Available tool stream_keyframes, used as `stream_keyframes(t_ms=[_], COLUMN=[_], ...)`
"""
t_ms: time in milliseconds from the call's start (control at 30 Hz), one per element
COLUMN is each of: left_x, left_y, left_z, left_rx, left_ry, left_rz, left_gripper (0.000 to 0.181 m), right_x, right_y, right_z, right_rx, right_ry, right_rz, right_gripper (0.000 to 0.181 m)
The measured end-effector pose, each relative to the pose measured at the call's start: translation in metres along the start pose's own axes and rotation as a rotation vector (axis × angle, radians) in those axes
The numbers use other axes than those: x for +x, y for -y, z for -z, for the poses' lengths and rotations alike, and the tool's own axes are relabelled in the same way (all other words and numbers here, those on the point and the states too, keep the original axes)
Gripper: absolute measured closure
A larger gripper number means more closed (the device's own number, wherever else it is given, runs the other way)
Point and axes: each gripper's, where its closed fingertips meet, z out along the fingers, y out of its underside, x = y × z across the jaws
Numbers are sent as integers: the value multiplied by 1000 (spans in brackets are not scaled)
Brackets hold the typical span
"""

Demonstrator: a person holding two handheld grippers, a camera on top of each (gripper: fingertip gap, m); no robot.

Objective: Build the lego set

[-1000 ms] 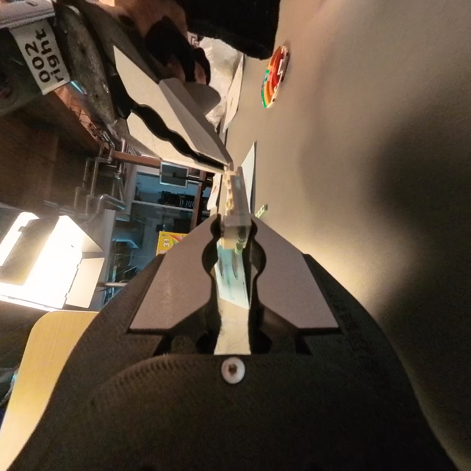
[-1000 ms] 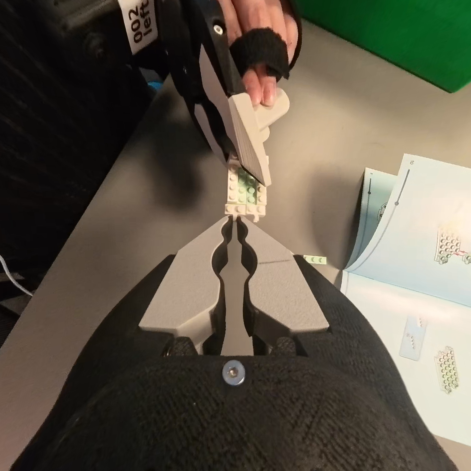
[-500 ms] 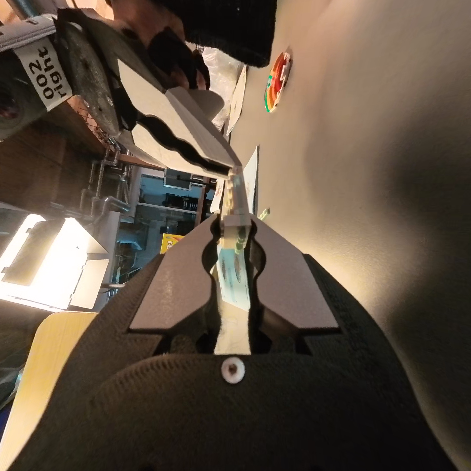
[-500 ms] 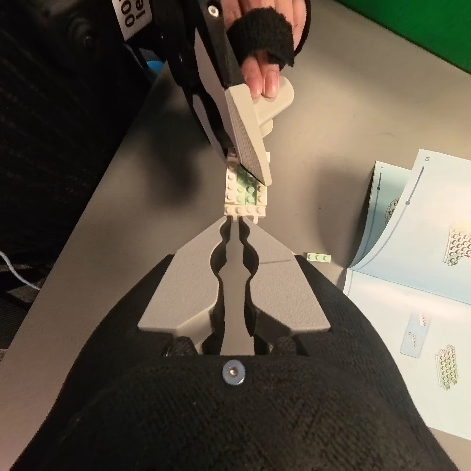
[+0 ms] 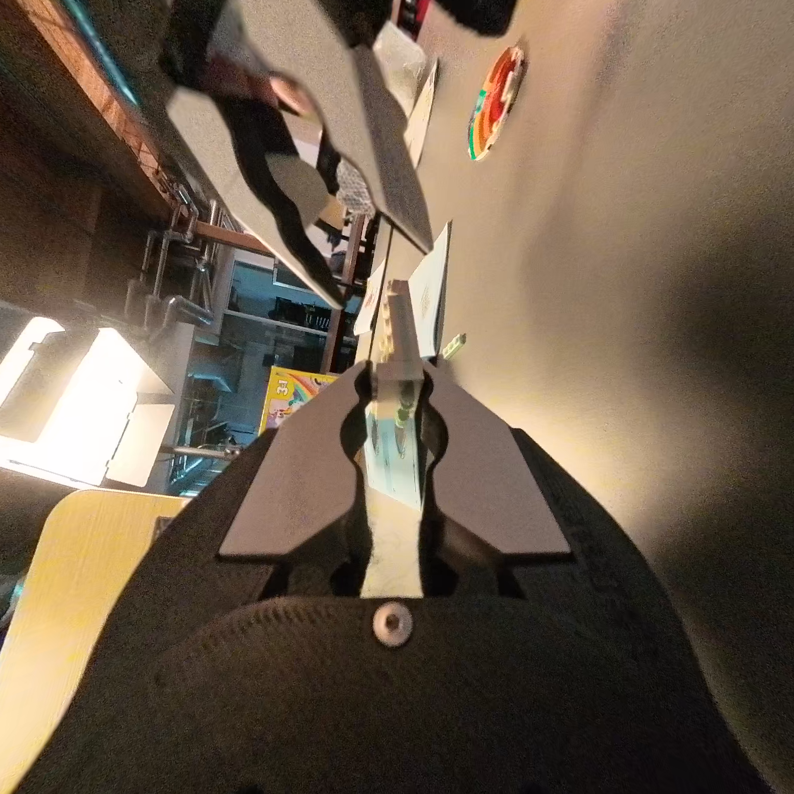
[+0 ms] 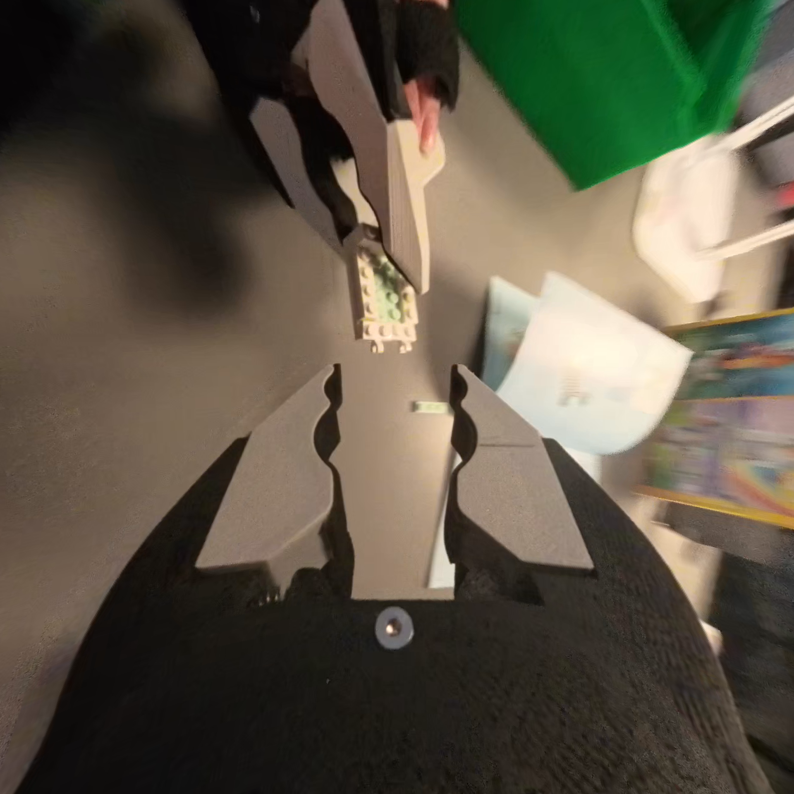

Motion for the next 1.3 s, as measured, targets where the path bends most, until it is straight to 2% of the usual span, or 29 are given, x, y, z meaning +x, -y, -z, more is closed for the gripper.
stream_keyframes(t_ms=[100, 167, 333, 500, 667, 867, 1200, 1300], left_x=[-3, -3, -3, -3, -2, -2, 3, 4], left_y=[-4, -4, -5, -7, -5, -3, 6, 7], left_z=[0, 0, 0, 0, 1, 2, 4, 4], left_rx=[-14, -14, -13, -16, 1, 13, 45, 42], left_ry=[7, 4, -3, -7, -21, -24, -42, -46], left_rz=[24, 35, 60, 67, 97, 94, 46, 51], left_gripper=[163, 163, 163, 163, 163, 163, 163, 163], right_x=[-3, -5, 0, 0, 1, 0, -12, -12], right_y=[12, 14, 16, 13, 15, 14, 13, 13], right_z=[-1, -6, -8, -15, -14, -14, -12, -12], right_rx=[-14, -55, -100, -132, -139, -164, -177, -179], right_ry=[-259, -365, -493, -492, -519, -518, -410, -391], right_rz=[212, 267, 311, 354, 410, 480, 773, 737], right_gripper=[130, 130, 144, 153, 173, 172, 173, 173])
